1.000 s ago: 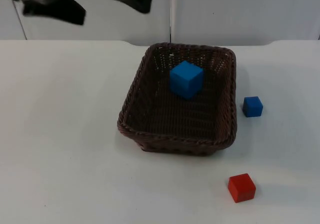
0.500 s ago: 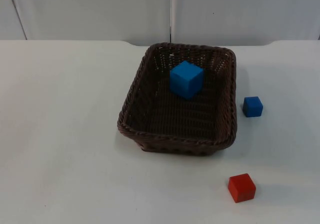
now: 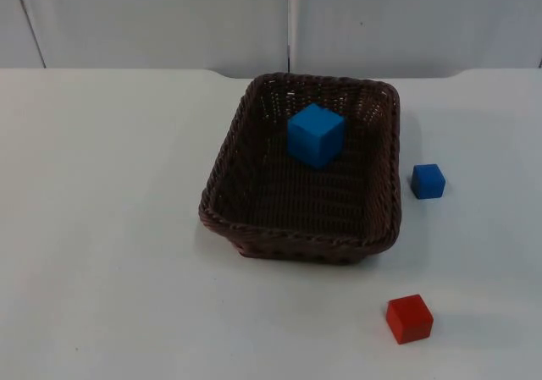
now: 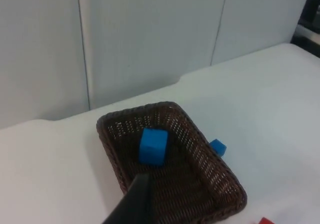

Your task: Pick up the basket with the left hand and place the largest block into the basket with the right hand.

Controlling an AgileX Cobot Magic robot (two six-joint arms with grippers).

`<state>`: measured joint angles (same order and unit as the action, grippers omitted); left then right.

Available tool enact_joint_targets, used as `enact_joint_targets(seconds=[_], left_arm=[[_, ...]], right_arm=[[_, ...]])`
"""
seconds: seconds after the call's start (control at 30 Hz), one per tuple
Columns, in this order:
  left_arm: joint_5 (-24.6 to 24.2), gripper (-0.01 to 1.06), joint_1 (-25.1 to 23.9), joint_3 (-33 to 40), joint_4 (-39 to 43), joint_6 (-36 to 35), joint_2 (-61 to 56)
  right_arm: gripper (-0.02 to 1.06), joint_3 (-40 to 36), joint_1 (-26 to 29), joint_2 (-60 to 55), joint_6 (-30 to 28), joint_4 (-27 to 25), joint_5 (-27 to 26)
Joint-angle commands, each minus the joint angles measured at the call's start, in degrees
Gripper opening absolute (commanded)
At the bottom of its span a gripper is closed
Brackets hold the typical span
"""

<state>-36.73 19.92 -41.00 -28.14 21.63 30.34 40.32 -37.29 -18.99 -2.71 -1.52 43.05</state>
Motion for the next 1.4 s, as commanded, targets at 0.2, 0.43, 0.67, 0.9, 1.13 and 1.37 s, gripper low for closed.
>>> enact_joint_targets(seconds=[0.2, 0.43, 0.67, 0.9, 1.13, 1.37], left_arm=[[-5.67, 1.05, 0.06, 4.22, 4.9, -4.7, -11.08], [-9.07, 1.05, 0.06, 7.68, 10.99, -11.79, -19.84], [-13.65, 1.05, 0.06, 7.68, 16.65, -14.19, -26.23], [-20.92, 1.05, 0.06, 7.68, 26.44, -21.1, -30.34], [-22.93, 1.05, 0.06, 11.35, 30.43, -24.9, -30.34], [-24.02, 1.05, 0.06, 11.77, 29.95, -24.9, -30.34]], right_arm=[[0.72, -2.84, 0.05, 9.93, -0.28, -0.76, 8.67], [0.72, -2.84, 0.05, 16.41, -0.14, -0.76, 15.31], [0.72, -2.84, 0.05, 18.99, 0.28, -0.56, 20.93], [0.72, -5.6, 0.05, 18.99, 0.28, -0.76, 22.66], [0.72, -10.27, 0.05, 18.99, 0.28, -2.26, 18.99], [0.72, -10.95, 0.05, 18.99, 0.68, -2.02, 18.81]])
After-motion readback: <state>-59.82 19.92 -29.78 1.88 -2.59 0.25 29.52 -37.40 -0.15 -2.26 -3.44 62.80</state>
